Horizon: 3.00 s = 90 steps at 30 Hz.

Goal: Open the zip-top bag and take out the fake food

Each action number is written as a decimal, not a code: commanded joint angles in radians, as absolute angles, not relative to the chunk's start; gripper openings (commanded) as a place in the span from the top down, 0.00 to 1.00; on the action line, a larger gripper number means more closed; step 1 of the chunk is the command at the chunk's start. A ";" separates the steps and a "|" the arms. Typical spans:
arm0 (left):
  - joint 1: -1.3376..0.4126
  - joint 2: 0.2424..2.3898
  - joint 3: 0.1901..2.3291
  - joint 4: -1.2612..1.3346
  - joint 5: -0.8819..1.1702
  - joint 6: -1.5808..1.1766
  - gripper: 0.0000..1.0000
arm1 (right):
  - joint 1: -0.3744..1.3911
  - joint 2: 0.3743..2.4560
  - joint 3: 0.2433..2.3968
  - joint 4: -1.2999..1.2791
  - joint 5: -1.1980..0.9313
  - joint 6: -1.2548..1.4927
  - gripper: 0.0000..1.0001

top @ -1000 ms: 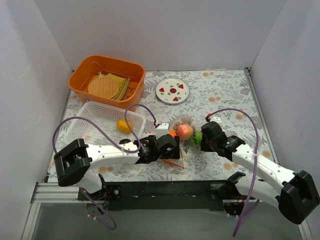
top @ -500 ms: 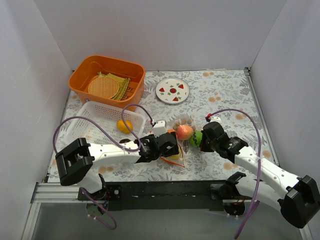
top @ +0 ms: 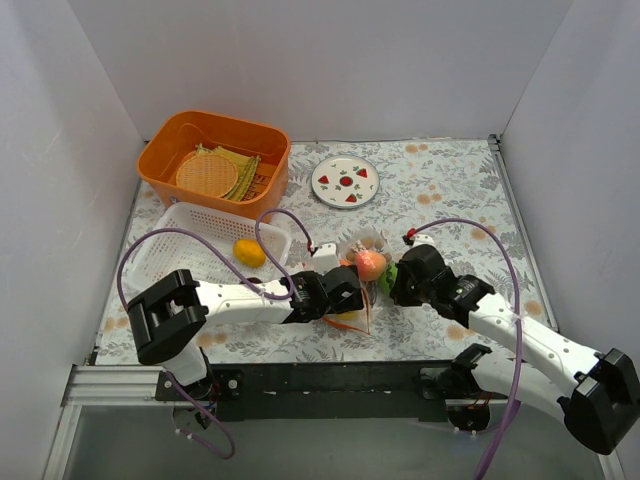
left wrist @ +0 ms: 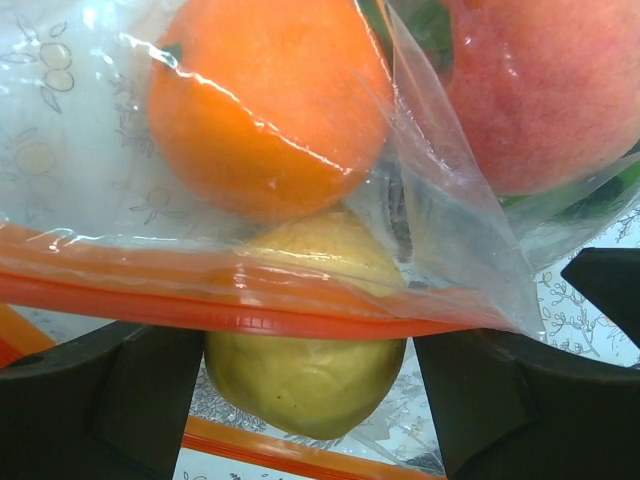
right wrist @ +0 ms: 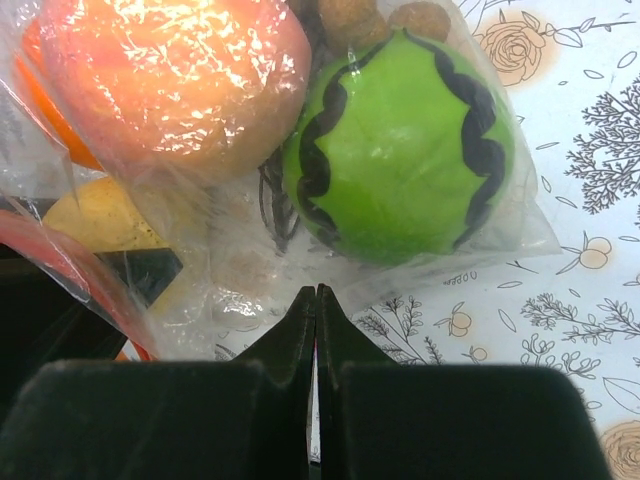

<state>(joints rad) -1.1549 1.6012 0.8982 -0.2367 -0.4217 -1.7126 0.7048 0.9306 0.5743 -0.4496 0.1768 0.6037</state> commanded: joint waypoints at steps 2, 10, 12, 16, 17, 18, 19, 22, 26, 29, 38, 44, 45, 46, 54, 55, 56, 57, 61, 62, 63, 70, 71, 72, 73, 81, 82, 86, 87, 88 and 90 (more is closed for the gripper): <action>-1.152 1.595 0.879 -0.242 -0.434 -1.738 0.28 | 0.712 0.966 0.563 -0.377 0.187 0.611 0.99; -1.152 1.517 0.838 -0.244 -0.422 -1.732 0.43 | 0.683 1.034 0.572 -0.377 0.225 0.597 0.99; -1.152 1.490 0.822 -0.252 -0.417 -1.743 0.41 | 0.672 1.051 0.572 -0.374 0.224 0.592 0.99; -1.152 1.430 0.779 -0.255 -0.414 -1.755 0.38 | 0.661 1.051 0.560 -0.362 0.216 0.589 0.99; -1.152 1.418 0.775 -0.253 -0.414 -1.756 0.39 | 0.661 1.049 0.558 -0.361 0.213 0.592 0.99; -1.152 1.387 0.772 -0.252 -0.417 -1.756 0.42 | 0.661 1.048 0.558 -0.360 0.210 0.592 0.99; -1.152 1.372 0.772 -0.253 -0.417 -1.753 0.47 | 0.660 1.046 0.558 -0.360 0.209 0.592 0.99; -1.152 1.309 0.790 -0.293 -0.428 -1.746 0.54 | 0.661 1.039 0.560 -0.361 0.196 0.589 0.99; -1.149 1.249 0.856 -0.501 -0.512 -1.824 0.54 | 0.661 1.002 0.565 -0.371 0.187 0.584 0.99; -1.147 1.203 0.890 -0.704 -0.597 -1.905 0.57 | 0.661 0.980 0.574 -0.373 0.187 0.575 0.99; -1.007 1.000 0.928 -0.922 -0.739 -1.973 0.57 | 0.661 0.982 0.598 -0.393 0.178 0.555 0.99; -0.683 0.968 0.888 -0.821 -0.690 -1.823 0.54 | 0.661 0.968 0.610 -0.411 0.160 0.545 0.99; -0.645 0.969 0.879 -0.772 -0.654 -1.806 0.53 | 0.661 0.968 0.612 -0.416 0.158 0.542 0.99; -0.576 0.973 0.868 -0.746 -0.632 -1.764 0.51 | 0.661 0.960 0.618 -0.423 0.155 0.535 0.99; -0.376 1.052 0.812 -0.638 -0.546 -1.712 0.23 | 0.661 0.925 0.658 -0.466 0.137 0.506 0.79; -0.359 1.054 0.811 -0.635 -0.539 -1.709 0.15 | 0.661 0.919 0.663 -0.469 0.135 0.505 0.77; -0.357 1.057 0.813 -0.621 -0.519 -1.686 0.10 | 0.661 0.916 0.675 -0.479 0.133 0.502 0.74; -0.357 1.057 0.813 -0.614 -0.508 -1.674 0.03 | 0.661 0.916 0.680 -0.483 0.132 0.497 0.69; -0.357 1.025 0.802 -0.595 -0.436 -1.638 0.04 | 0.661 0.904 0.707 -0.492 0.124 0.489 0.61; -0.357 1.011 0.795 -0.583 -0.420 -1.640 0.06 | 0.661 0.904 0.713 -0.492 0.120 0.488 0.60; -0.357 0.985 0.784 -0.569 -0.369 -1.634 0.08 | 0.661 0.905 0.725 -0.494 0.117 0.485 0.58; -0.625 0.940 0.755 -0.537 -0.384 -1.738 0.20 | 0.664 0.957 0.793 -0.483 0.104 0.465 0.58; -0.674 0.954 0.765 -0.543 -0.400 -1.759 0.22 | 0.666 0.968 0.802 -0.483 0.104 0.460 0.58; -0.717 0.969 0.765 -0.543 -0.414 -1.787 0.23 | 0.667 0.979 0.811 -0.482 0.103 0.459 0.58; -0.791 1.001 0.764 -0.540 -0.431 -1.833 0.24 | 0.670 0.998 0.831 -0.480 0.103 0.457 0.59; -1.077 1.167 0.721 -0.413 -0.477 -1.985 0.48 | 0.729 1.114 0.948 -0.459 0.120 0.431 0.60; -1.089 1.183 0.719 -0.399 -0.476 -1.988 0.49 | 0.754 1.147 0.965 -0.459 0.139 0.428 0.60; -1.117 1.265 0.721 -0.299 -0.457 -1.971 0.53 | 0.821 1.247 1.046 -0.465 0.212 0.413 0.60; -1.118 1.291 0.722 -0.284 -0.454 -1.965 0.53 | 0.830 1.268 1.086 -0.474 0.228 0.410 0.60; -1.120 1.301 0.719 -0.270 -0.457 -1.962 0.54 | 0.845 1.314 1.101 -0.477 0.253 0.402 0.60; -1.120 1.319 0.712 -0.226 -0.462 -1.957 0.53 | 0.856 1.360 1.153 -0.479 0.278 0.393 0.60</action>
<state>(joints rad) -1.1152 1.3003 0.7254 -0.3401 -0.4294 -1.9530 0.8265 1.2854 1.0458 -0.4919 0.1883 0.4313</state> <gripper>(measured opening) 0.463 0.402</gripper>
